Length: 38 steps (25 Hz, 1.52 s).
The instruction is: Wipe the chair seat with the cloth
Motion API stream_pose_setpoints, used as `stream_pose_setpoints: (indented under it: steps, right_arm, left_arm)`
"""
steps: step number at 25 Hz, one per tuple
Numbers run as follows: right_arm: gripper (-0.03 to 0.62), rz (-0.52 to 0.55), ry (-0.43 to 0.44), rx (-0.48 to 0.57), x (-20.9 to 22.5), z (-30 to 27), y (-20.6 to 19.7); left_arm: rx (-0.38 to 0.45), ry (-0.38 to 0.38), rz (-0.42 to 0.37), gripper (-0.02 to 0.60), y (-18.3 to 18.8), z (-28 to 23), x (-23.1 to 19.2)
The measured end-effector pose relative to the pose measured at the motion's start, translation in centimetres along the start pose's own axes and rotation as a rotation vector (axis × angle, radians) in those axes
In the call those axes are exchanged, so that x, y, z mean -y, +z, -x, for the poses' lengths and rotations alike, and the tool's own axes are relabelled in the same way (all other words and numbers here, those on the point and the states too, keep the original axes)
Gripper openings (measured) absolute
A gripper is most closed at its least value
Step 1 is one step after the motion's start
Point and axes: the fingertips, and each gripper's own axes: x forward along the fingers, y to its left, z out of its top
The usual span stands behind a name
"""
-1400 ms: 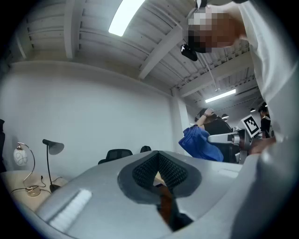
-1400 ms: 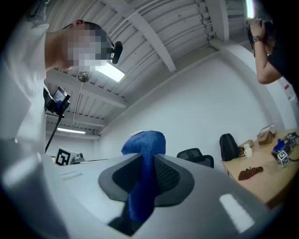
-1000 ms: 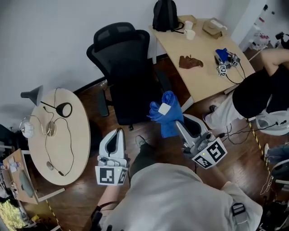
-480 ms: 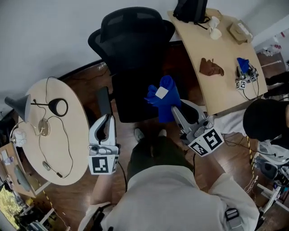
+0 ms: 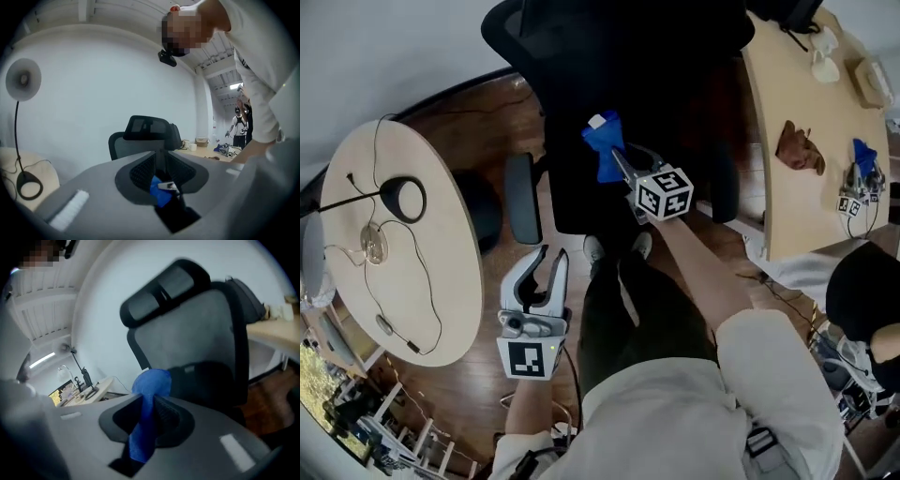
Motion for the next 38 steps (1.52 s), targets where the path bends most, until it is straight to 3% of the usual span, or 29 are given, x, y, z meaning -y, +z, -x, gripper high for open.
stream_pose_setpoints:
  steps: [3,6,9,12,17,24,28,31,33,35,38]
  right_arm:
    - [0.071,-0.096,-0.053,-0.168,6.4,-11.6,-10.2]
    - [0.069,-0.098,-0.077,-0.299,8.9,-20.0,-16.3]
    - [0.069,-0.051,-0.045,-0.348,9.3,-24.8,-18.6]
    - [0.067,-0.087,-0.106,-0.367,11.6,-26.9,-18.9]
    - [0.066,-0.09,-0.19,-0.356,18.1,-24.6,-18.7]
    - [0.066,-0.239,-0.527,-0.346,35.4,-10.8,-17.2]
    - [0.066,-0.267,-0.641,-0.343,40.3,-4.5,-17.0]
    - [0.066,-0.283,-0.635,-0.31,39.8,-3.8,-17.1]
    - [0.066,-0.284,-0.553,-0.272,36.8,-5.4,-16.8]
    - [0.066,-0.285,-0.428,-0.248,31.4,-8.6,-16.9]
    - [0.066,-0.27,-0.196,-0.246,19.5,-15.0,-17.7]
  left_arm:
    - [0.006,-0.031,-0.025,0.209,-5.0,-1.6,-0.7]
    - [-0.046,0.004,-0.012,0.209,-10.8,-1.6,-2.0]
    - [-0.093,0.034,0.016,0.209,-15.1,-0.9,-2.0]
    - [-0.101,0.022,0.028,0.209,-17.1,-0.7,-1.3]
    - [-0.09,0.0,0.052,0.209,-17.6,-1.5,-1.4]
    - [-0.045,-0.026,0.085,0.209,-16.0,-3.7,-1.1]
    - [-0.071,-0.046,0.128,0.209,-17.1,-4.6,-0.3]
    - [-0.06,-0.071,0.147,0.209,-17.4,-5.0,0.6]
    - [-0.037,-0.109,0.142,0.209,-16.7,-5.4,1.3]
    - [-0.018,-0.134,0.16,0.209,-16.1,-5.4,1.7]
    - [-0.008,-0.144,0.147,0.209,-15.1,-5.3,1.4]
